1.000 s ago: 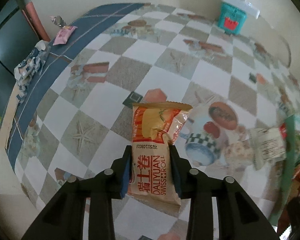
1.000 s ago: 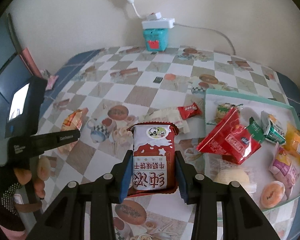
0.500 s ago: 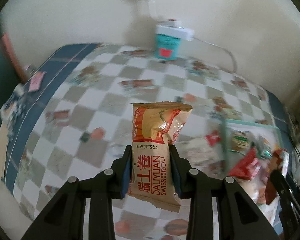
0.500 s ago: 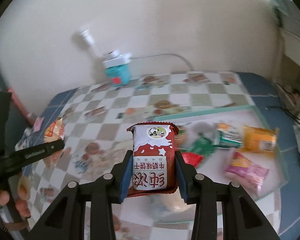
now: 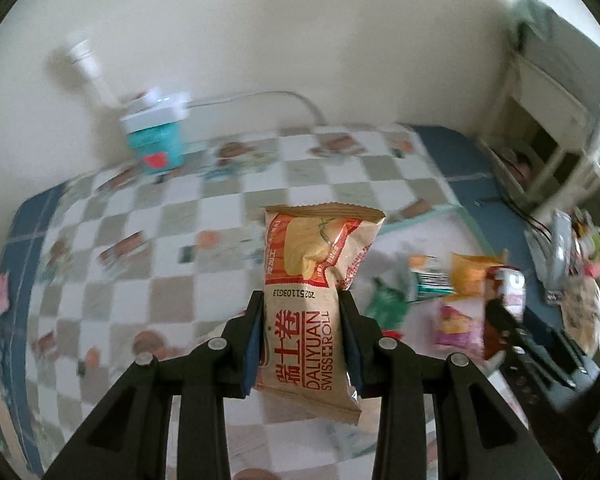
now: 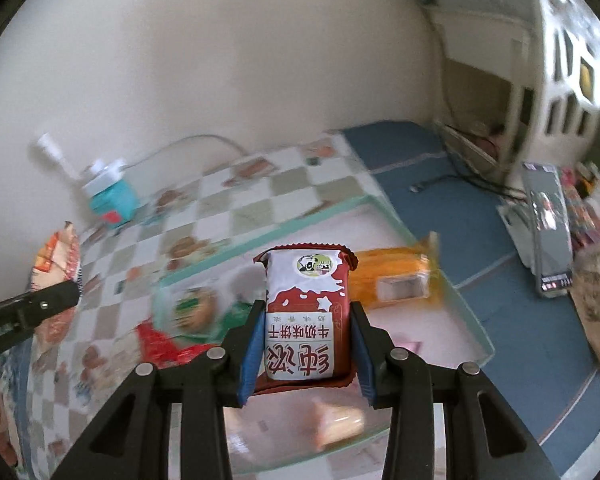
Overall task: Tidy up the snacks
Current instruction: 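Carry the Swiss roll with the left tool while the right tool carries the biscuit pack into the tray, then open both tools over the tray and withdraw toward the loose snacks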
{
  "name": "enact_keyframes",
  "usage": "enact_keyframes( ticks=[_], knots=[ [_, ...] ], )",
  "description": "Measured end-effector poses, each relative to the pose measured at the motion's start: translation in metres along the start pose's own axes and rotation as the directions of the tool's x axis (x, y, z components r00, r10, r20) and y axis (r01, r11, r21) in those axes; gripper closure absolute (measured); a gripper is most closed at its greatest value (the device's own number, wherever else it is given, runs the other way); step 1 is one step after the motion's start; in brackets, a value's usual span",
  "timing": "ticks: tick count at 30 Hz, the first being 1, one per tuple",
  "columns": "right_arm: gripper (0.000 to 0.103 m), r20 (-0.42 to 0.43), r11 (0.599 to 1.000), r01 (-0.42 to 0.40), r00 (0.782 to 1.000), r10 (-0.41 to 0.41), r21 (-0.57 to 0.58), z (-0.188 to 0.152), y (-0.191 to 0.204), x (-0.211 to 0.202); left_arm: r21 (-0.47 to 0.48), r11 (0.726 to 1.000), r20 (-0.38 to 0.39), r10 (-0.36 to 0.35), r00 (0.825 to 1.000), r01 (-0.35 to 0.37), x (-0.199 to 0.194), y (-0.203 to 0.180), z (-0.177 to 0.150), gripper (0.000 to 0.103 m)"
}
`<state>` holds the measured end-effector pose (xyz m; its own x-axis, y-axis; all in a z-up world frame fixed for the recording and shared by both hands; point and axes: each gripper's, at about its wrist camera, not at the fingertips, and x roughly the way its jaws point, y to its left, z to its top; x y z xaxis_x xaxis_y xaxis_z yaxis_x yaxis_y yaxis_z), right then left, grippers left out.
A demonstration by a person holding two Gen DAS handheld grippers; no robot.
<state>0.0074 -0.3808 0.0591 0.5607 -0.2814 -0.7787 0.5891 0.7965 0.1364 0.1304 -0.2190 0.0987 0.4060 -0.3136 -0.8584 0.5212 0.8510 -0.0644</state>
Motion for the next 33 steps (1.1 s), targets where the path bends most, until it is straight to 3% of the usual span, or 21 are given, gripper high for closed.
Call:
enact_keyframes(
  ticks=[10, 17, 19, 20, 21, 26, 28, 30, 33],
  knots=[
    [0.061, -0.027, 0.997, 0.028, 0.999, -0.026, 0.066, 0.002, -0.027, 0.027, 0.062, 0.992, -0.129, -0.099, 0.987, 0.108, 0.055, -0.047, 0.017, 0.066],
    [0.06, -0.044, 0.997, 0.045, 0.998, -0.042, 0.067, 0.002, -0.03, 0.039, 0.065, 0.993, -0.158, -0.087, 0.984, 0.098, 0.078, -0.06, 0.016, 0.065],
    [0.059, -0.044, 0.996, 0.054, 0.998, -0.051, 0.064, 0.002, -0.029, 0.039, 0.052, 0.995, -0.158, -0.078, 0.984, 0.087, 0.079, -0.058, 0.015, 0.046],
    [0.059, -0.044, 0.997, 0.054, 0.998, -0.052, 0.062, 0.002, -0.029, 0.038, 0.041, 0.996, -0.158, -0.072, 0.985, 0.08, 0.079, -0.057, 0.015, 0.032],
    [0.058, -0.045, 0.997, 0.051, 0.998, -0.048, 0.06, 0.002, -0.028, 0.038, 0.028, 0.997, -0.154, -0.069, 0.986, 0.074, 0.078, -0.054, 0.014, 0.03],
    [0.04, -0.057, 0.996, 0.073, 0.996, -0.07, 0.042, 0.001, -0.026, 0.036, -0.033, 0.999, -0.129, -0.039, 0.991, 0.035, 0.065, -0.039, 0.013, 0.029],
    [0.037, -0.06, 0.996, 0.082, 0.995, -0.08, 0.029, 0.001, -0.024, 0.035, -0.07, 0.997, -0.113, -0.036, 0.993, 0.028, 0.059, -0.03, 0.012, 0.023],
    [0.021, -0.059, 0.995, 0.097, 0.994, -0.095, 0.019, 0.001, -0.021, 0.032, -0.126, 0.992, -0.096, -0.025, 0.995, 0.012, 0.051, -0.016, 0.008, 0.015],
    [0.01, -0.055, 0.995, 0.1, 0.993, -0.1, 0.004, 0.001, -0.017, 0.026, -0.209, 0.978, -0.083, 0.001, 0.997, -0.018, 0.041, 0.006, -0.005, 0.013]
  ],
)
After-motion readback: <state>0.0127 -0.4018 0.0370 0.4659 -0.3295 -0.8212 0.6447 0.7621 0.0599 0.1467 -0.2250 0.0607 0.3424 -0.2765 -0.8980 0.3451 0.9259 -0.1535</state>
